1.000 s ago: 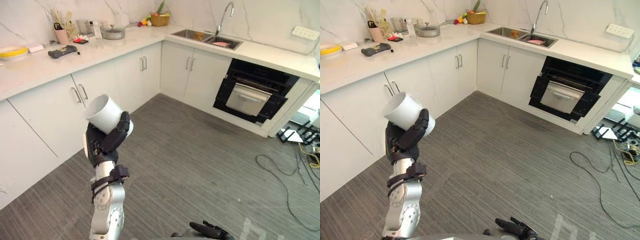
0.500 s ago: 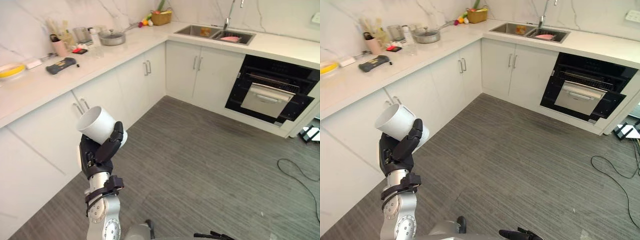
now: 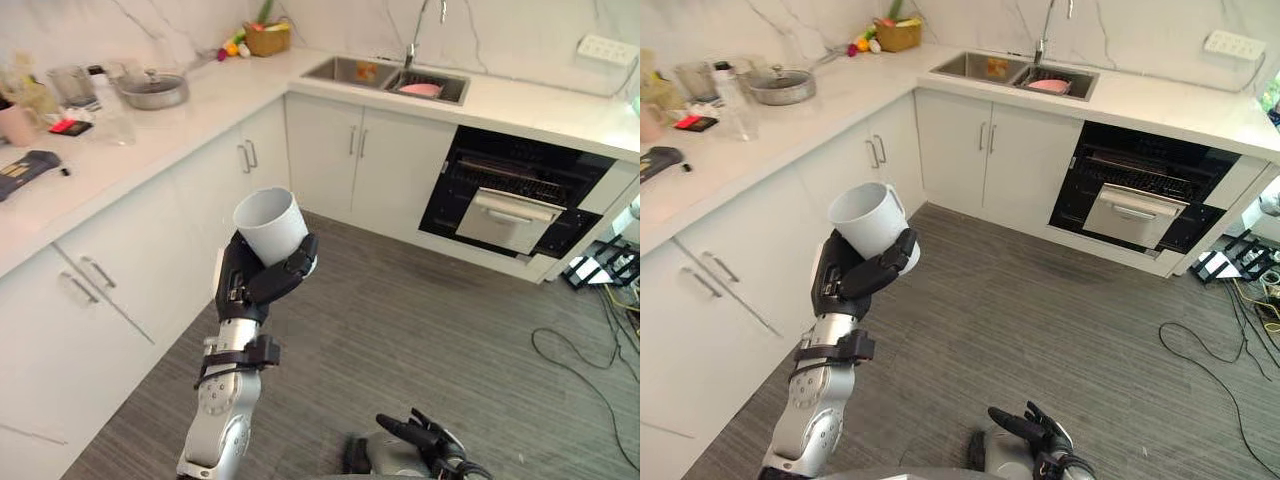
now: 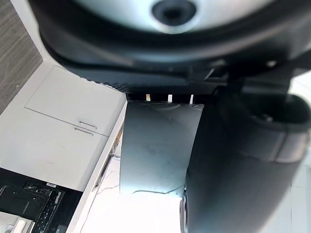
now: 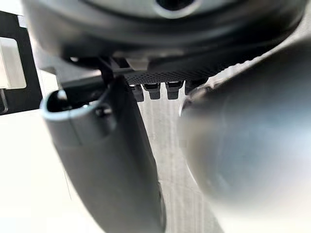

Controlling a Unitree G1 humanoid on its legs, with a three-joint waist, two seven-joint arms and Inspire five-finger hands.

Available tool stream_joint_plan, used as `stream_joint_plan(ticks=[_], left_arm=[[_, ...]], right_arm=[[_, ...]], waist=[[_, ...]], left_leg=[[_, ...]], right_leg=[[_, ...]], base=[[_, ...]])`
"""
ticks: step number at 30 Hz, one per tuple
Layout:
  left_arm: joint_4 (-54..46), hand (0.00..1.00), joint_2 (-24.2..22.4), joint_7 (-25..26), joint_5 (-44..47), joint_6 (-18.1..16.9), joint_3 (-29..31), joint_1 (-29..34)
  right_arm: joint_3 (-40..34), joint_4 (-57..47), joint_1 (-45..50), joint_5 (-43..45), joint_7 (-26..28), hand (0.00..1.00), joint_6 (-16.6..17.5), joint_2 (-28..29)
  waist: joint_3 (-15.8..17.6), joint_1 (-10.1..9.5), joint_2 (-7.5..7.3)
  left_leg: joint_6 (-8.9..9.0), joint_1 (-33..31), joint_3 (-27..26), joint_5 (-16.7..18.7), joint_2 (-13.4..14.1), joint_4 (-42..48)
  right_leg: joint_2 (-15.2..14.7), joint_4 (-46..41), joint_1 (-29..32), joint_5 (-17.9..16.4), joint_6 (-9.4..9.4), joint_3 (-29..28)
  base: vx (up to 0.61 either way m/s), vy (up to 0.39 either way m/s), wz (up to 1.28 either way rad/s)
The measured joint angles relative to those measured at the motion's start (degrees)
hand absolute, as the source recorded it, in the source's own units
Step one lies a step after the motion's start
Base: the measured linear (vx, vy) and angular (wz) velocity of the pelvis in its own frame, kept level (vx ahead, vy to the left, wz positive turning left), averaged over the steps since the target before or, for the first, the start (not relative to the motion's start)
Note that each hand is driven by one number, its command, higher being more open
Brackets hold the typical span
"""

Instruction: Walk over to the sink, pick up the cup, carry it to the dishwasher, place the cup inside the dishwasher, then close the dishwasher door

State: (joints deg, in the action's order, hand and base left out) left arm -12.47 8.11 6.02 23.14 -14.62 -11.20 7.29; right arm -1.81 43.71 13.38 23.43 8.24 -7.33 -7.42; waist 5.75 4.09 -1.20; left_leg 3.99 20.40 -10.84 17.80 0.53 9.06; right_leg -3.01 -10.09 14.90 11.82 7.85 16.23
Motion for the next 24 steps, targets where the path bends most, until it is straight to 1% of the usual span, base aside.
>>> stream_joint_plan(ticks=[1, 2, 3, 4, 5, 6, 7, 8, 9, 10, 11, 12, 13, 14, 15, 16, 17, 18, 19, 20, 21, 22, 23, 24], left_arm=[[0.9, 0.0, -1.6, 0.2, 0.0, 0.3, 0.1, 0.4], [1.4, 0.0, -2.5, 0.2, -0.4, 0.5, 0.1, 0.6], [1.5, 0.0, -2.7, 0.2, -0.8, 0.3, 0.1, 0.6], [1.8, 0.0, -2.7, 0.1, -0.8, 0.3, 0.1, 0.7], [2.4, 0.0, -2.7, 0.1, -0.8, 0.3, 0.0, 1.0], [2.6, 0.0, -3.2, 0.0, -0.8, -0.1, -0.1, 1.5], [2.4, 0.0, -3.3, 0.0, -0.8, -0.2, -0.1, 2.0], [2.0, 0.0, -4.6, 0.1, -0.6, -0.6, 0.0, 3.5], [1.8, 0.0, -6.0, 0.1, -0.6, -0.7, 0.8, 6.2], [1.7, 0.0, -6.0, 0.1, -0.6, -0.7, 0.7, 6.7], [1.7, 0.0, -5.8, 0.0, -0.7, -0.7, 0.5, 7.0], [1.7, 0.0, -5.9, -0.4, -0.7, -0.7, 0.6, 7.5], [1.7, 0.0, -5.9, -0.9, -0.6, -0.7, 0.7, 7.8], [1.7, 0.0, -5.8, -1.3, -0.6, -0.7, 0.9, 7.8], [1.6, 0.0, -5.8, -1.6, -0.6, -0.9, 1.2, 7.8], [1.5, 0.0, -5.6, -1.7, -0.6, -1.0, 1.5, 7.7], [1.5, 0.0, -5.5, -1.8, -0.6, -1.1, 1.6, 7.7], [1.0, 0.0, -5.4, -1.8, -0.6, -1.3, 1.7, 7.6], [0.7, 0.0, -5.3, -1.6, -0.6, -1.3, 1.8, 7.5], [0.7, 0.0, -5.1, -1.3, -0.6, -1.3, 1.8, 7.4], [1.2, 0.0, -4.9, -1.2, -0.6, -1.3, 1.9, 7.6], [1.7, 0.0, -4.2, -1.4, -0.4, -1.4, 2.2, 7.7], [1.9, 0.0, -3.9, -1.5, -0.3, -1.3, 2.4, 7.5], [1.9, 0.0, -3.6, -2.2, 0.4, -1.3, 2.6, 6.9]], right_arm=[[-0.8, 0.8, -1.2, 0.1, 0.2, 1.0, -0.6, -1.2], [-1.2, 0.4, -2.6, -0.5, 0.3, 1.0, -0.9, -1.9], [-1.0, 0.4, -3.3, -0.6, 0.4, 1.0, -1.2, -1.8], [-1.1, 0.4, -3.5, -0.6, 0.5, 1.0, -1.5, -1.4], [-1.0, 0.3, -3.9, -1.2, 0.3, 1.0, -1.8, -1.6], [-1.4, -0.5, -3.1, -1.1, 0.5, 1.0, -2.1, -2.4], [-1.3, -1.1, -2.1, -1.2, 0.4, 1.0, -2.2, -2.4], [-1.4, -2.3, -1.2, -1.6, 0.1, 1.0, -2.5, -3.4], [-1.2, -4.0, -0.2, -2.4, -0.8, 1.0, -2.5, -4.1], [-1.2, -4.6, 0.0, -2.4, -1.1, 1.0, -2.4, -4.1], [-1.0, -4.7, 0.0, -2.6, -1.7, 1.0, -2.5, -4.0], [-0.2, -4.7, 0.0, -2.7, -2.7, 1.0, -2.4, -3.9], [0.2, -4.7, 0.0, -2.6, -3.4, 1.0, -2.3, -3.8], [0.2, -4.7, -0.3, -2.6, -4.2, 1.0, -1.9, -3.5], [0.1, -4.6, -1.5, -2.6, -4.8, 1.0, -1.6, -3.6], [-0.1, -4.3, -3.6, -2.7, -5.8, 1.0, -1.3, -4.1], [-0.1, -3.6, -4.8, -2.7, -5.7, 1.0, -0.2, -4.4], [-1.3, -2.8, -6.7, -2.3, -5.3, 1.0, 0.8, -4.8], [-2.7, -1.8, -7.8, -2.3, -4.2, 1.0, 1.9, -4.7], [-3.7, -1.3, -7.9, -2.4, -3.1, 1.0, 3.3, -4.7], [-5.3, -0.4, -6.6, -3.3, -1.7, 1.0, 6.2, -4.6], [-7.0, 0.7, -4.5, -3.4, -1.1, 1.0, 8.9, -3.9], [-8.0, 1.2, -3.6, -3.4, -0.9, 1.0, 9.9, -3.5], [-10.2, 2.9, -1.6, -3.4, -0.4, 1.0, 12.5, -2.7]], waist=[[0.4, -0.56, 3.55], [0.9, -0.32, 4.59], [1.2, -0.52, 4.63], [1.3, -0.75, 4.45], [1.5, -1.89, 5.28], [2.3, -1.5, 6.09], [2.3, -1.51, 5.23], [2.8, -1.88, 6.13], [1.8, -2.59, 8.08], [1.9, -2.7, 8.51], [2.3, -2.84, 8.06], [2.6, -3.09, 7.48], [2.6, -3.76, 7.32], [2.7, -4.61, 7.1], [2.9, -4.95, 6.8], [3.0, -4.88, 6.51], [3.0, -4.79, 6.4], [2.8, -4.81, 6.59], [2.8, -5.08, 6.56], [2.9, -5.12, 6.44], [2.6, -5.16, 6.13], [1.7, -5.12, 4.51], [1.1, -4.48, 3.49], [0.9, -3.94, 2.14]], left_leg=[[-0.51, 0.6, -0.7, 1.6, 2.5, 0.9], [-0.47, 0.3, -0.7, 2.0, 3.7, 3.2], [-0.37, 0.3, -0.6, 1.8, 4.4, 4.9], [-0.52, 0.1, -0.6, 1.6, 4.9, 6.6], [-2.4, -1.2, -0.8, 0.5, 7.4, 11.4], [-2.69, -3.5, -0.1, 0.2, 9.5, 20.4], [-2.66, -5.0, 0.0, -0.7, 9.5, 26.6], [-2.47, -10.6, 2.8, -7.5, 11.9, 40.8], [-2.21, -17.0, 4.0, -18.4, 14.3, 50.9], [-1.89, -20.3, 3.9, -18.5, 14.9, 55.3], [-2.81, -25.1, 3.5, -16.8, 15.1, 60.3], [-3.7, -29.6, 1.9, -13.9, 14.9, 61.9], [-3.56, -32.0, 0.5, -11.5, 14.8, 59.5], [-3.24, -33.4, -1.0, -8.9, 14.3, 53.7], [-2.95, -33.9, -2.5, -6.7, 12.2, 41.4], [-2.64, -33.0, -2.2, -7.1, 8.7, 24.5], [-2.29, -32.5, -1.1, -8.3, 6.8, 15.5], [-1.85, -32.3, 3.7, -13.4, 4.1, 1.4], [-0.94, -33.1, 6.6, -16.5, 3.0, -2.1], [-0.88, -33.7, 8.0, -18.4, 2.5, -3.2], [-2.47, -33.0, 8.8, -23.0, 2.1, -2.5], [-2.32, -31.9, 8.0, -27.0, 0.7, -1.4], [-3.47, -31.6, 7.3, -26.0, -0.6, -0.2], [-4.58, -31.7, 6.4, -22.3, -1.5, 3.1]], right_leg=[[2.4, -2.9, 0.7, -0.7, -1.54, -0.1], [3.4, -6.7, 1.9, -6.1, -0.84, -0.8], [4.1, -8.6, 2.6, -9.0, -0.36, -0.6], [4.6, -9.1, 2.4, -10.2, -0.5, -0.2], [4.6, -9.9, 1.0, -14.7, -2.72, 3.2], [2.9, -22.8, 1.2, -20.7, -0.5, 2.3], [1.7, -25.6, -0.5, -24.0, -2.45, 0.6], [3.7, -25.0, -3.3, -29.4, -3.11, -1.0], [5.8, -21.6, -5.9, -29.4, -2.9, -1.3], [6.2, -20.0, -7.3, -29.4, -2.9, -1.3], [6.5, -17.9, -9.5, -29.1, -2.86, -2.1], [6.9, -13.9, -13.2, -27.7, -1.99, -3.3], [7.2, -11.0, -15.8, -26.5, -1.36, -4.4], [7.3, -8.4, -18.2, -26.0, -1.3, -5.9], [7.0, -6.2, -20.7, -25.8, -1.6, -7.8], [6.2, -4.8, -22.3, -26.0, -2.06, -10.0], [5.8, -4.2, -22.9, -26.2, -2.42, -11.3], [5.7, -3.6, -23.2, -26.5, -3.08, -14.0], [5.9, -3.6, -23.6, -27.0, -3.87, -16.2], [5.9, -3.6, -24.7, -27.6, -4.88, -17.9], [5.5, -3.8, -26.6, -28.8, -6.61, -19.7], [3.6, -4.8, -27.7, -30.6, -8.21, -20.7], [2.2, -5.7, -27.8, -31.0, -8.55, -20.7], [0.8, -7.9, -27.8, -30.8, -9.1, -20.2]], base=[[0.46, -0.151, -0.31], [0.36, -0.155, -0.39], [0.33, -0.183, -0.21], [0.31, -0.236, -0.35], [0.36, -0.186, -0.23], [0.41, -0.136, -0.12], [0.5, -0.074, -0.04], [0.53, -0.096, -0.33], [0.52, -0.108, -0.46], [0.4, -0.094, -0.4], [0.38, -0.114, -0.25], [0.45, -0.149, -0.35], [0.45, -0.138, -0.52], [0.47, -0.091, -0.7], [0.56, -0.049, -0.85], [0.55, -0.02, -0.83], [0.54, 0.047, -0.97], [0.36, 0.078, -1.0], [0.49, 0.129, -1.11], [0.54, 0.174, -1.05], [0.67, 0.236, -0.95], [0.57, 0.204, -0.61], [0.57, 0.174, -0.24], [0.55, 0.142, -0.06]])
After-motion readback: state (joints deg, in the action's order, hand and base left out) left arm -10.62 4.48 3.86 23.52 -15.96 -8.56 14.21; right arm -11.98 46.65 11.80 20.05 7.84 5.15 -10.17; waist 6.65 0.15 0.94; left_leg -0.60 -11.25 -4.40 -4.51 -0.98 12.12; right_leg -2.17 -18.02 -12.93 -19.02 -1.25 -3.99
